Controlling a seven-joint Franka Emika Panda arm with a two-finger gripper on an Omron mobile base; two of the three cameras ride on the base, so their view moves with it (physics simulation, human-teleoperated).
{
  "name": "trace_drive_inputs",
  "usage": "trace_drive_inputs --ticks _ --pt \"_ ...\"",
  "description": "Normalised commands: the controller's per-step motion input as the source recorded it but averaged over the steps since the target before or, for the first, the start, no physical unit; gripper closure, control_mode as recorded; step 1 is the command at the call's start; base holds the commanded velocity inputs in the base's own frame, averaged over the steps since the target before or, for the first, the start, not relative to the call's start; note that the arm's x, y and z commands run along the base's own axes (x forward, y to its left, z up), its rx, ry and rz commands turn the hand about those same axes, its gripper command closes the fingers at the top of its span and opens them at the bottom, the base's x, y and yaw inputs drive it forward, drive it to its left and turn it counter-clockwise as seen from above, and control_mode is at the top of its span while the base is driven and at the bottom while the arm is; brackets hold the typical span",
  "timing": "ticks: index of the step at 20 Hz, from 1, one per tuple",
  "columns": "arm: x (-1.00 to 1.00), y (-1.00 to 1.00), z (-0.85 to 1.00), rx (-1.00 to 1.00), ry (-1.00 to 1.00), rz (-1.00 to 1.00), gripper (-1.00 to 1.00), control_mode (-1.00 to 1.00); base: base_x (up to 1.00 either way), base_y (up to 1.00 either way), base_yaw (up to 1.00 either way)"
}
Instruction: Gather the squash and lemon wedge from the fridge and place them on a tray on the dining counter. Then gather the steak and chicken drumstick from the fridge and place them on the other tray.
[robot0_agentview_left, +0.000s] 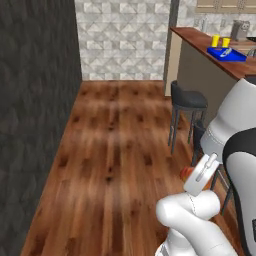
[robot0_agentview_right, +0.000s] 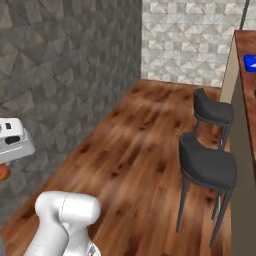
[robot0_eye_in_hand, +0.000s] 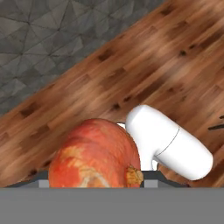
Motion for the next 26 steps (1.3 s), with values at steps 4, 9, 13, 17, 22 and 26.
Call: trace_drive_inputs --ticks 4,9,13,17,22,26 --pt "0.00 0.00 0.00 0.00 0.00 0.00 1.00 1.00 0.79 0.26 -0.36" --pt "0.00 0.00 0.00 0.00 0.00 0.00 1.00 1.00 0.73 0.36 -0.37" --pt "0.00 0.00 0.00 0.00 0.00 0.00 1.00 1.00 0.67 0.47 -0.38" --pt "0.00 0.00 0.00 0.00 0.00 0.00 1.00 1.00 0.59 0.58 -0.39" --pt "0.00 0.00 0.00 0.00 0.00 0.00 1.00 1.00 0.45 0.71 -0.39" --pt "0.00 0.00 0.00 0.00 0.00 0.00 1.00 1.00 0.41 0.78 -0.39"
